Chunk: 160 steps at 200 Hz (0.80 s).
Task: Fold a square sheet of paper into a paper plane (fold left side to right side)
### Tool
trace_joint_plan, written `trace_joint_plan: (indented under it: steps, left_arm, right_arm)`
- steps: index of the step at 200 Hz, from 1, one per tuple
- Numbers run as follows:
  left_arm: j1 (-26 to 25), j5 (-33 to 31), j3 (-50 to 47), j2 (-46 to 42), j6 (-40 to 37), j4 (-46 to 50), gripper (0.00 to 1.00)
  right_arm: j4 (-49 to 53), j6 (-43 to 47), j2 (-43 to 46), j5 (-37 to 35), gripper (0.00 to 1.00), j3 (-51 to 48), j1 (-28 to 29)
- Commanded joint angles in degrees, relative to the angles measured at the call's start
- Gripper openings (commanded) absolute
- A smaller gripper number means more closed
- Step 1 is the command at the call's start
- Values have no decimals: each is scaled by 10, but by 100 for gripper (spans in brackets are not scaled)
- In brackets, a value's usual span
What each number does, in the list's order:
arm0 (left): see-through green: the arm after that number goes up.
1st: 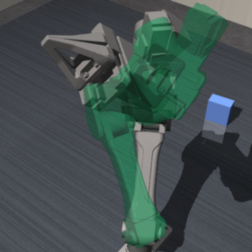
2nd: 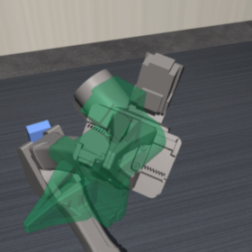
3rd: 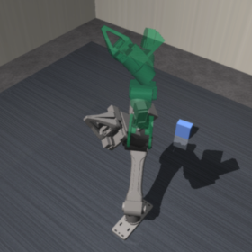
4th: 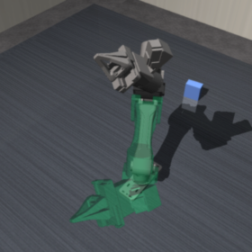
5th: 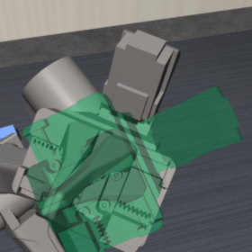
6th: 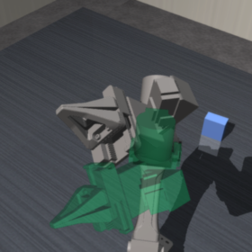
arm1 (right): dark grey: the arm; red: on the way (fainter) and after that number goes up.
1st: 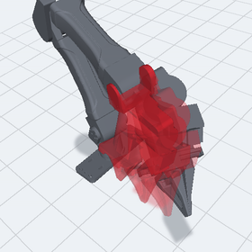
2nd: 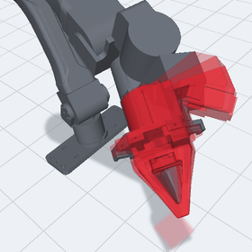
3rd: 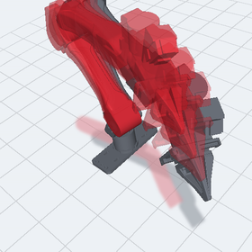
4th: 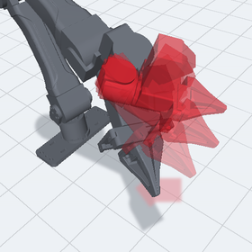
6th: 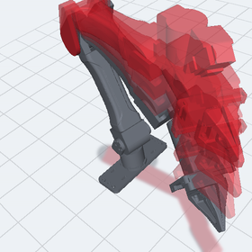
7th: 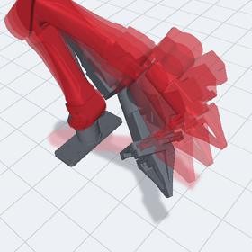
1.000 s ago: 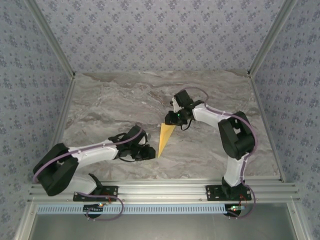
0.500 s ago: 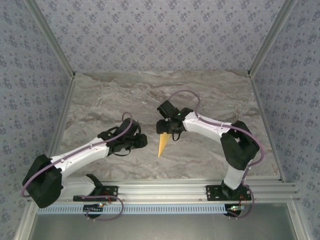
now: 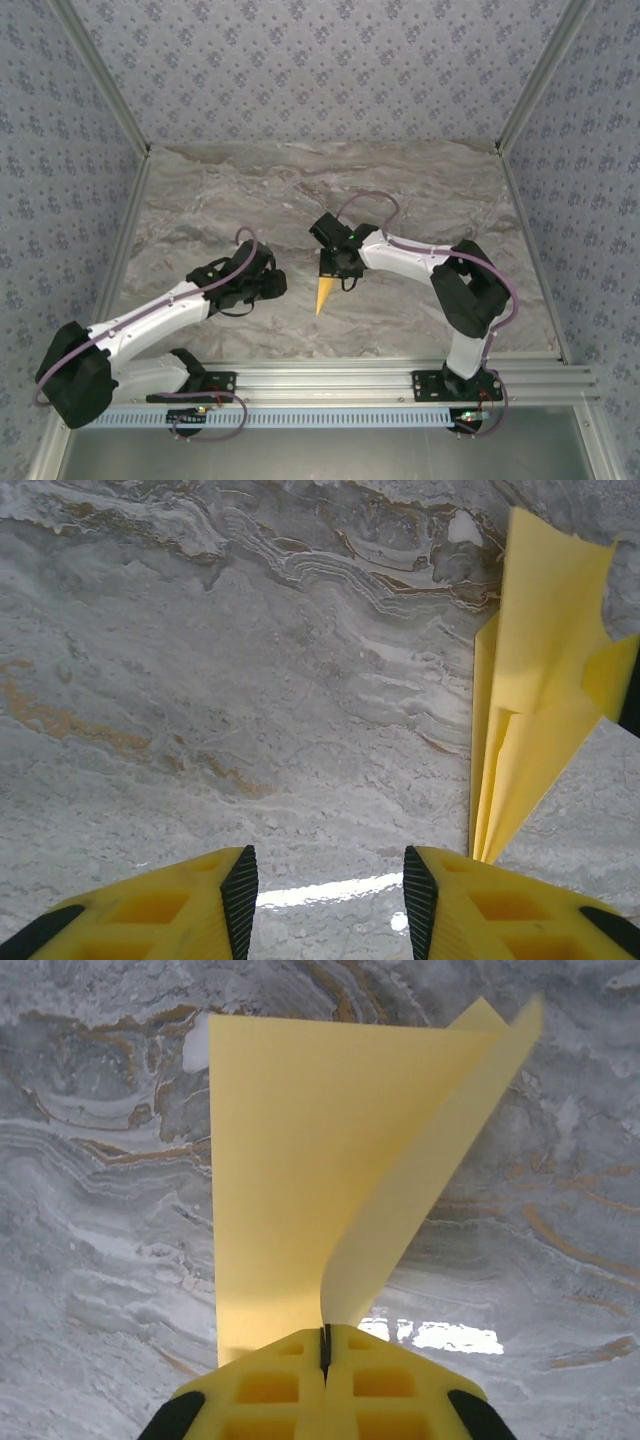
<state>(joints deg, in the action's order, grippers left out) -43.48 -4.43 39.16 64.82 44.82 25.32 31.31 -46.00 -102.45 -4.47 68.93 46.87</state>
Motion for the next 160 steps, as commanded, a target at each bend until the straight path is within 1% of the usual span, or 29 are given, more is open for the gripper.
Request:
trace_joint_plan:
  steps: [1,7,25,46,68,77,90,110,127,151,154,160]
  left_arm:
    - [1,-20,-1,-17,-4,18,45]
    - [1,-21,0,-18,-4,18,45]
    - [2,-30,3,-24,-4,26,46]
    - [2,-39,5,-30,-3,32,47]
    - [3,-46,7,-34,-3,37,48]
    - [4,-48,8,-33,-3,40,49]
    - [5,-50,12,-32,-1,43,49]
    - [5,-56,17,-30,1,48,50]
    - [6,-61,19,-26,2,47,50]
    - [6,-61,26,-17,4,46,51]
    - [6,-62,27,-17,3,47,51]
    - [7,-61,28,-15,2,47,51]
  right_arm:
    - [-18,15,48,22,0,-1,10]
    - [-27,25,59,34,0,-1,11]
    - [-83,54,103,78,0,-59,5]
    - [-171,46,148,131,0,-144,-19]
    - [-260,36,157,192,0,-227,-54]
    - [-275,37,155,204,0,-249,-67]
    - [-260,48,160,212,0,-265,-93]
    - [-233,66,210,215,0,-272,-120]
    - [-183,89,243,224,0,-243,-133]
    - [-101,94,271,226,0,-192,-133]
    - [-95,111,275,227,0,-187,-132]
    - [-86,116,281,233,0,-179,-131]
